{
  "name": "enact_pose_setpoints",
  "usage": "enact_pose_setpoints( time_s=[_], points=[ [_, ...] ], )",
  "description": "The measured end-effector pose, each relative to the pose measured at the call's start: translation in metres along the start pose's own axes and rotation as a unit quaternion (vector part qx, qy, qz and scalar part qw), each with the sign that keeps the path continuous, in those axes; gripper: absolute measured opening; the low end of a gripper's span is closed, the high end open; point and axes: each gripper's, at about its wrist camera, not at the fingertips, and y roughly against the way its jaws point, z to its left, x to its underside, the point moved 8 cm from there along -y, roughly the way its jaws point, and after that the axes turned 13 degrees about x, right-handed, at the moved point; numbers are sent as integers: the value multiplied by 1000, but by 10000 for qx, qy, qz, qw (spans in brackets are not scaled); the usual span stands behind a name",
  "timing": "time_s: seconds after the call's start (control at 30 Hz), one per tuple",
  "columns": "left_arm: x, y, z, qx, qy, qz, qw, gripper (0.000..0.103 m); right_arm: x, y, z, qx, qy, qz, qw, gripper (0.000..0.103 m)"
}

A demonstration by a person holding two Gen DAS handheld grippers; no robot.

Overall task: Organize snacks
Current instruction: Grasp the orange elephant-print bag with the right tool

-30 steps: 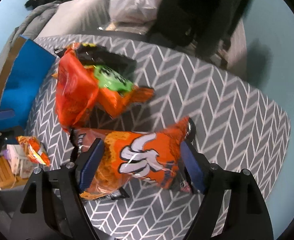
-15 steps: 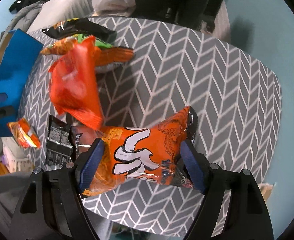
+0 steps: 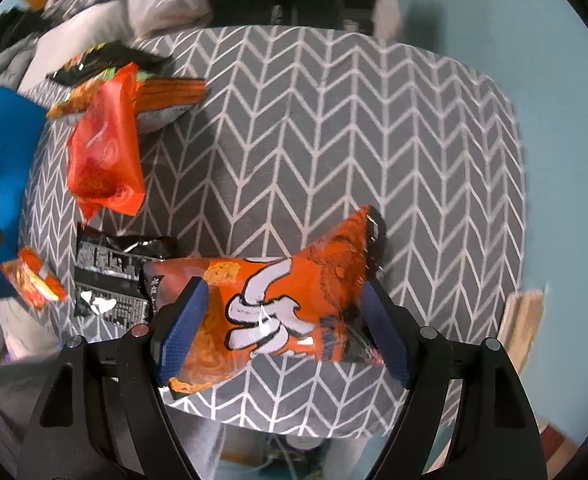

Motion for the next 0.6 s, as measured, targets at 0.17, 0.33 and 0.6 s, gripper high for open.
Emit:
enact_pose_setpoints(
  time_s=[0.17, 0.33, 0.6],
  points=[
    [3, 3, 1, 68, -1, -10, 10000, 64, 3, 17, -21, -48, -973, 72, 9952, 81],
    [1, 3, 2, 150, 1, -16, 9999, 64, 15, 17, -33, -276, -2424, 460, 9687, 81],
    [-14, 1, -5, 49, -308, -34, 9995, 64, 28, 3, -17, -226, -3506, 730, 9334, 81]
  ],
)
